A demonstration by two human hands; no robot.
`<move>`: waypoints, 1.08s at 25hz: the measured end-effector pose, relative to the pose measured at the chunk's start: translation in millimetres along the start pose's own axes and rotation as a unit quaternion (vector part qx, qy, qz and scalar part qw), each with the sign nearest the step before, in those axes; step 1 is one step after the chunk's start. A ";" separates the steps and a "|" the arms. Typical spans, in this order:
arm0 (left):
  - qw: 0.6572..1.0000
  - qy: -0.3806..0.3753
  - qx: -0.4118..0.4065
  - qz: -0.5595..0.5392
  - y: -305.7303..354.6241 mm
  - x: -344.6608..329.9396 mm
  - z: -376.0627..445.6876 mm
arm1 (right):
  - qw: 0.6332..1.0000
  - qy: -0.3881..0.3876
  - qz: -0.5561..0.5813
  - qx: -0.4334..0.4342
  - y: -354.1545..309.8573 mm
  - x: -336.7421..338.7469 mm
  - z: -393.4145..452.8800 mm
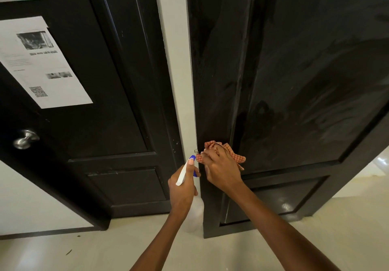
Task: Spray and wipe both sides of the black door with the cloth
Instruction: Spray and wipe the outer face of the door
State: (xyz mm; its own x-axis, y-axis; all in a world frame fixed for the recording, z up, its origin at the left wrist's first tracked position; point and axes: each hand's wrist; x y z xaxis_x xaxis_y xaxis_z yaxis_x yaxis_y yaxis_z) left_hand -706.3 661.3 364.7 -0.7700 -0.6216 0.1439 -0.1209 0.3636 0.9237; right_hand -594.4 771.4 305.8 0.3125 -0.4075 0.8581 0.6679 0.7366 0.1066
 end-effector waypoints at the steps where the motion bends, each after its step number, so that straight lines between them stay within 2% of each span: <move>1: 1.000 0.000 -0.011 0.003 3.1 2.3 -1.7 | 1.000 0.020 0.008 -0.016 3.1 -0.9 -3.5; 4: 0.999 0.010 -0.033 -0.007 3.1 11.1 -3.0 | 0.996 0.038 0.012 -0.077 -3.5 -1.9 -2.9; 6: 0.999 0.016 -0.050 -0.005 2.5 15.7 -3.4 | 0.999 0.017 -0.011 -0.047 -8.4 -1.2 1.1; 9: 0.998 0.014 -0.062 -0.007 2.8 17.7 -4.0 | 0.997 -0.037 -0.045 0.043 -9.0 5.6 5.0; 11: 0.998 0.010 -0.059 -0.012 3.2 16.3 -3.3 | 0.996 -0.050 -0.044 0.051 -5.4 11.3 8.3; 13: 0.998 0.008 -0.061 -0.008 1.6 14.9 -2.5 | 0.999 -0.038 -0.018 0.033 -2.0 13.3 6.7; 15: 0.998 0.005 -0.067 -0.004 1.1 16.1 -2.8 | 0.998 0.009 0.058 -0.012 6.6 13.7 0.3; 17: 0.997 -0.001 -0.082 -0.006 -4.0 18.8 -0.9 | 0.974 0.067 0.181 -0.116 20.3 13.7 -8.2; 18: 0.996 -0.003 -0.089 -0.010 -6.6 21.1 -0.7 | 0.939 0.092 0.268 -0.196 26.7 11.4 -13.5; 19: 0.995 -0.004 -0.095 -0.010 -9.0 22.6 -0.4 | 0.878 0.113 0.368 -0.285 31.3 7.6 -19.1; 21: 0.995 -0.001 -0.096 0.003 -13.3 23.8 1.3 | 0.700 0.150 0.554 -0.425 28.2 -4.3 -29.8; 23: 0.996 0.004 -0.092 0.010 -17.3 23.3 2.4 | 0.525 0.167 0.668 -0.499 7.0 -15.6 -33.7; 24: 0.996 0.005 -0.092 0.012 -19.6 23.5 3.1 | 0.453 0.175 0.698 -0.526 -5.9 -19.6 -32.1; 26: 0.997 0.010 -0.077 0.015 -23.1 26.9 5.6 | 0.325 0.198 0.734 -0.563 -30.6 -24.2 -24.3; 27: 0.998 0.013 -0.067 0.015 -23.8 29.9 7.4 | 0.284 0.209 0.745 -0.566 -40.0 -26.3 -19.9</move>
State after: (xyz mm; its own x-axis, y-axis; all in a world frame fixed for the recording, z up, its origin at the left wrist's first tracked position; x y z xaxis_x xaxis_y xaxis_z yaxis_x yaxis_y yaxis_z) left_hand -731.1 639.2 344.4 -0.7555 -0.6300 0.1797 -0.0120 0.2876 0.9577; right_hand -615.9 741.9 268.9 0.7129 -0.3015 -0.6331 -0.7011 -0.2902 -0.6514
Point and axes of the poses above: each hand's wrist, its own z-axis towards the middle knuckle, its own x-axis out of the back of the hand, y = z × x, and after that the axes turned 11 degrees about x, right-handed
